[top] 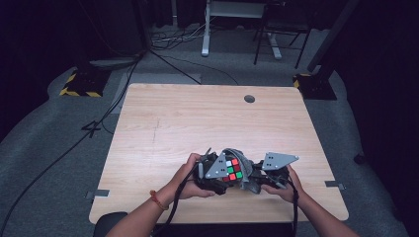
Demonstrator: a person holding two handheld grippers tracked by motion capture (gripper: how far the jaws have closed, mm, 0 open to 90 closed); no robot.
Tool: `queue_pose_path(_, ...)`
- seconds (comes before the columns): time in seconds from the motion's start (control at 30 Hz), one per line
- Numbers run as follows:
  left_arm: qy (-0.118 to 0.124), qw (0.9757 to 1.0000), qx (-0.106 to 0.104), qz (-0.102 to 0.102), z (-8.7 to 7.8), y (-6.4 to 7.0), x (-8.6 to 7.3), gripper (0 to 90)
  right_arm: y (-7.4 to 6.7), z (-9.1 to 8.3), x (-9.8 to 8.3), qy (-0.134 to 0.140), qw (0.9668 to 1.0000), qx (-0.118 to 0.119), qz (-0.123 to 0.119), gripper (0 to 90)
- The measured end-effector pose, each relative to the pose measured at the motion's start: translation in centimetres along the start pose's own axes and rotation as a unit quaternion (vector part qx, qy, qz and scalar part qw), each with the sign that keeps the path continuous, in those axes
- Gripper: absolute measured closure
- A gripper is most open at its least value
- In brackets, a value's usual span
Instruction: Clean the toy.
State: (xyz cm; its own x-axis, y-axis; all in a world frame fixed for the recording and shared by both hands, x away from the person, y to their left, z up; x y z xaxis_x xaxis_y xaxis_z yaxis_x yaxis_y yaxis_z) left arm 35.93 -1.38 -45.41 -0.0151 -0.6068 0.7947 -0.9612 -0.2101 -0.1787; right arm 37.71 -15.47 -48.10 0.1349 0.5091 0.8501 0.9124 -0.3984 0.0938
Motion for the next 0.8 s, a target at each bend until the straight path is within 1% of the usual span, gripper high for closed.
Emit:
queue_pose_path(0.07,-0.004,1.0000,-0.001,-0.005,0.0,-0.2,-0.2,33.1,-0.2,-0.1,0.1,0.008,0.9999,0.007,0.003,78.6)
queue_pose_path(0.1,-0.009,0.9999,0.003,-0.005,0.1,-0.3,-0.4,33.1,-0.2,-0.3,0.3,0.012,0.9999,0.005,-0.001,78.6)
queue_pose_path(0.17,-0.018,0.9998,0.001,-0.009,0.4,-0.4,-0.8,33.0,-0.5,-0.6,0.9,0.026,0.9996,0.006,-0.003,78.6)
queue_pose_path(0.23,-0.022,0.9997,-0.001,-0.009,0.6,-0.4,-0.9,33.0,-0.7,-1.0,1.3,0.032,0.9994,0.001,-0.013,78.7)
queue_pose_path(0.3,-0.021,0.9997,-0.004,-0.012,0.7,-0.4,-0.9,33.0,-0.8,-1.4,1.8,0.044,0.9990,0.001,-0.012,78.6)
queue_pose_path(0.37,-0.027,0.9996,-0.006,-0.011,0.9,-0.3,-0.9,33.0,-0.7,-1.6,2.0,0.052,0.9986,0.000,-0.011,78.6)
queue_pose_path(0.4,-0.030,0.9995,-0.007,-0.010,1.1,-0.2,-0.9,33.1,-0.6,-1.7,2.1,0.054,0.9985,-0.002,-0.010,78.6)
queue_pose_path(0.47,-0.034,0.9994,-0.004,0.002,1.3,0.0,-0.9,33.1,-0.3,-1.4,1.9,0.044,0.9989,-0.016,-0.010,78.5)
queue_pose_path(0.57,-0.022,0.9997,-0.005,-0.002,1.2,0.0,-0.6,33.1,0.2,-0.9,1.3,0.024,0.9995,-0.021,-0.007,78.4)
queue_pose_path(0.6,-0.027,0.9996,-0.002,0.002,1.2,0.0,-0.5,33.1,0.3,-0.8,1.1,0.020,0.9996,-0.021,-0.005,78.5)
queue_pose_path(0.63,-0.031,0.9995,0.001,0.007,1.2,0.0,-0.6,33.0,0.3,-0.7,1.0,0.025,0.9996,-0.015,0.001,78.5)
queue_pose_path(0.67,-0.032,0.9994,0.003,0.007,1.3,0.0,-0.7,32.9,0.2,-0.8,1.1,0.030,0.9995,-0.011,0.000,78.6)
queue_pose_path(0.7,-0.035,0.9994,0.004,0.005,1.3,-0.1,-0.8,32.9,0.1,-0.9,1.2,0.035,0.9993,-0.012,-0.004,78.7)
queue_pose_path(0.8,-0.040,0.9992,0.002,0.003,1.5,-0.3,-1.0,32.8,-0.3,-1.3,1.8,0.051,0.9987,-0.009,-0.003,78.7)
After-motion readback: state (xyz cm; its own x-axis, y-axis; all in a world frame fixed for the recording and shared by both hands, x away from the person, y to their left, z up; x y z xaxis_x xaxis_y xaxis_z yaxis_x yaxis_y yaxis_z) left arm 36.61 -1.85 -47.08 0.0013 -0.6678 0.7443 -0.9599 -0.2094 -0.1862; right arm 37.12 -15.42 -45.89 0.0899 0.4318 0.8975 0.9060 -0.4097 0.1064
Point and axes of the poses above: each handheld gripper's, and its own axes: z roughly forward along the jaws, x roughly out of its top, y roughly to its right, the point moved 7 cm from there along z, roughly forward along the jaws, and after that the axes turned 3 degrees about -x, right-handed, at the moved point
